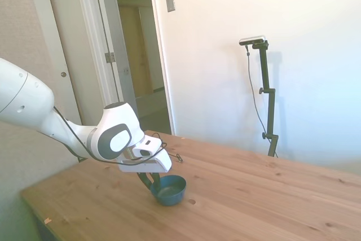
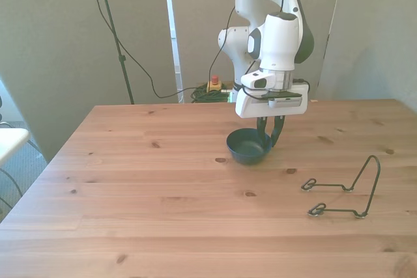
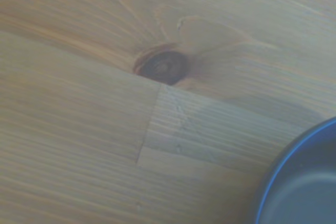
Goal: Unload the bowl
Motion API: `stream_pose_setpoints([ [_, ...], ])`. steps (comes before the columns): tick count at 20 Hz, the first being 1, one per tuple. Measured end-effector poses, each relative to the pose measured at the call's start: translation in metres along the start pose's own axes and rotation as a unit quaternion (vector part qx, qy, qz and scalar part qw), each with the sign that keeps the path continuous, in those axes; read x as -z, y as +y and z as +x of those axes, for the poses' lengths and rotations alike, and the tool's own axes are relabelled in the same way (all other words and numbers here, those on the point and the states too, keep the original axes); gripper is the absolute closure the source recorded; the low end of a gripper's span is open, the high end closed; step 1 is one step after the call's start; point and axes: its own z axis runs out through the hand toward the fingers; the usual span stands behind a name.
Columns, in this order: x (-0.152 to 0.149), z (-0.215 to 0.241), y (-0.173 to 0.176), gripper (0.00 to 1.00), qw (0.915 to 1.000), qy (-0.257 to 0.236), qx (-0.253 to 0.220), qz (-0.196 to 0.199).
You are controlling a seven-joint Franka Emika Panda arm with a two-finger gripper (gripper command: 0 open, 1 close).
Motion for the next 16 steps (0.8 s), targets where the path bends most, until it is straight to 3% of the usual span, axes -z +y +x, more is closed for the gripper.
stream_pose_setpoints([
  [10,0.008,0.003,-0.003,0.0,0.999,0.003,-0.045,0.0],
  [16,0.036,-0.009,-0.017,0.0,0.9968,0.009,-0.079,0.004],
])
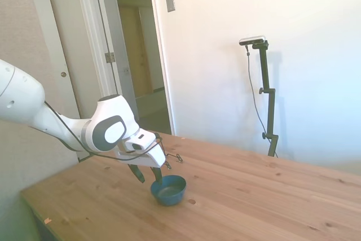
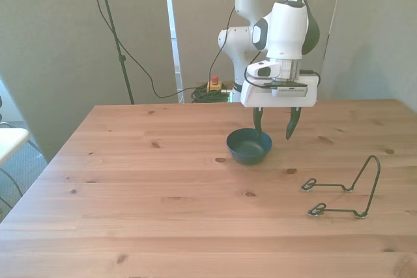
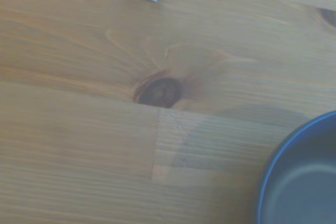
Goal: Unload the bowl
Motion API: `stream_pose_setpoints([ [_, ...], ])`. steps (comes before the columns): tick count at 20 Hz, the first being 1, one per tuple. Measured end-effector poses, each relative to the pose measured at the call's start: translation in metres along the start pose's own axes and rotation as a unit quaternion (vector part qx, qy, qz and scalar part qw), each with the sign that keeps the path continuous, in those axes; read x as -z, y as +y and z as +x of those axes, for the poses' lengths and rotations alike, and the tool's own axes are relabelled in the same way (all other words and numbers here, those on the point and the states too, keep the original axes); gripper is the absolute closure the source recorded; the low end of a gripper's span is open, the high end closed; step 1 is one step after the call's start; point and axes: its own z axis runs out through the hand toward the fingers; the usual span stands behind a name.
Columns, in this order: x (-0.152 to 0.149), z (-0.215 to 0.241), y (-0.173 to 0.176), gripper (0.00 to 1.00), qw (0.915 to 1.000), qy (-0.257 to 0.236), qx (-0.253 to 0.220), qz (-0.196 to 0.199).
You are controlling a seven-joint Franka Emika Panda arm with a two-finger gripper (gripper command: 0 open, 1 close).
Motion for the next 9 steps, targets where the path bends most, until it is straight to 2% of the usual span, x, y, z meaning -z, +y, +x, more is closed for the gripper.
stream_pose_setpoints([
  [9,0.047,-0.044,0.003,0.0,0.9995,0.024,-0.021,-0.007],
])
